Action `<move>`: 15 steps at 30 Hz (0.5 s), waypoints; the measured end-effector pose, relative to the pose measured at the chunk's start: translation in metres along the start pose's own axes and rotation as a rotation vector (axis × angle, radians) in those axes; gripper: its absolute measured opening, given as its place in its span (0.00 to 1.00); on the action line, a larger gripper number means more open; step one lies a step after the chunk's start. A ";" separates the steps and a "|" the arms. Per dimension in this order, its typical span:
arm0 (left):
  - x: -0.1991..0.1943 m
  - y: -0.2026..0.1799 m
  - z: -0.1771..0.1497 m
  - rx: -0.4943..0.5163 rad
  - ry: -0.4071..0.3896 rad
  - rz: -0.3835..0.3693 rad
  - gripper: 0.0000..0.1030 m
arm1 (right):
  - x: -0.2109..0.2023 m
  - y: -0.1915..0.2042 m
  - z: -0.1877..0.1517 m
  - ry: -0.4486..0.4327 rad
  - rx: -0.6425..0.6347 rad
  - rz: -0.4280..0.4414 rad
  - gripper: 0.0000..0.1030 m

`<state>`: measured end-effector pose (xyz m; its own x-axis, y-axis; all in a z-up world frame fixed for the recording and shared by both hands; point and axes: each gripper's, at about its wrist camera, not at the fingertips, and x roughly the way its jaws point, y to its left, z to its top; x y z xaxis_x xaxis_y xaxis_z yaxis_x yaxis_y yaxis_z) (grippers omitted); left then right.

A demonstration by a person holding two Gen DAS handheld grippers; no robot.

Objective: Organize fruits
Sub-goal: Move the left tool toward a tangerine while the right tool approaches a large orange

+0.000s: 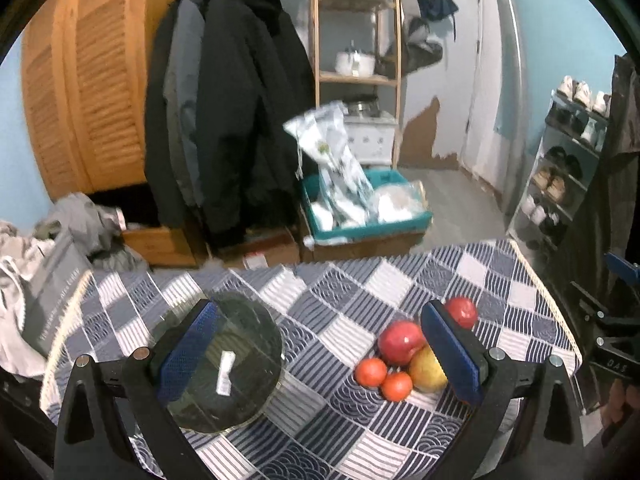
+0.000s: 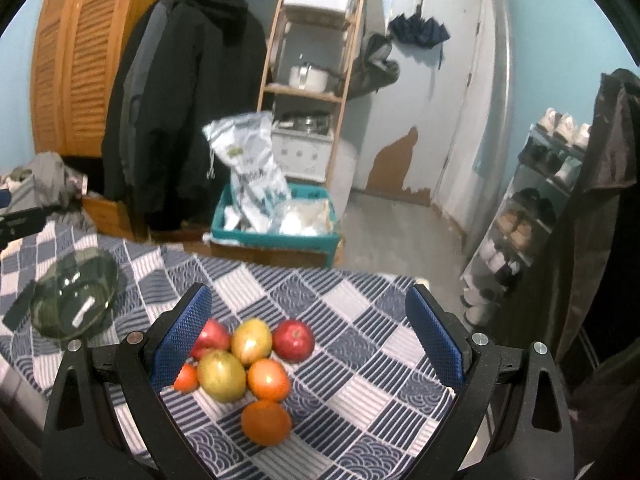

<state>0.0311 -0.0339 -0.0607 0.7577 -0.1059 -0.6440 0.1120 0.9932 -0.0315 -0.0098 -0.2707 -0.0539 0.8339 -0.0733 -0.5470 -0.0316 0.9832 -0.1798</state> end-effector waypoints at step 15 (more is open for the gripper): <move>0.089 -0.013 -0.050 0.031 0.249 -0.010 0.98 | 0.078 0.005 -0.062 0.331 0.034 0.098 0.93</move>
<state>0.0648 -0.0542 -0.1562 0.5754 -0.0966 -0.8122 0.1410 0.9898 -0.0178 0.0213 -0.2815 -0.1484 0.6039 -0.0230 -0.7967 -0.0800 0.9928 -0.0892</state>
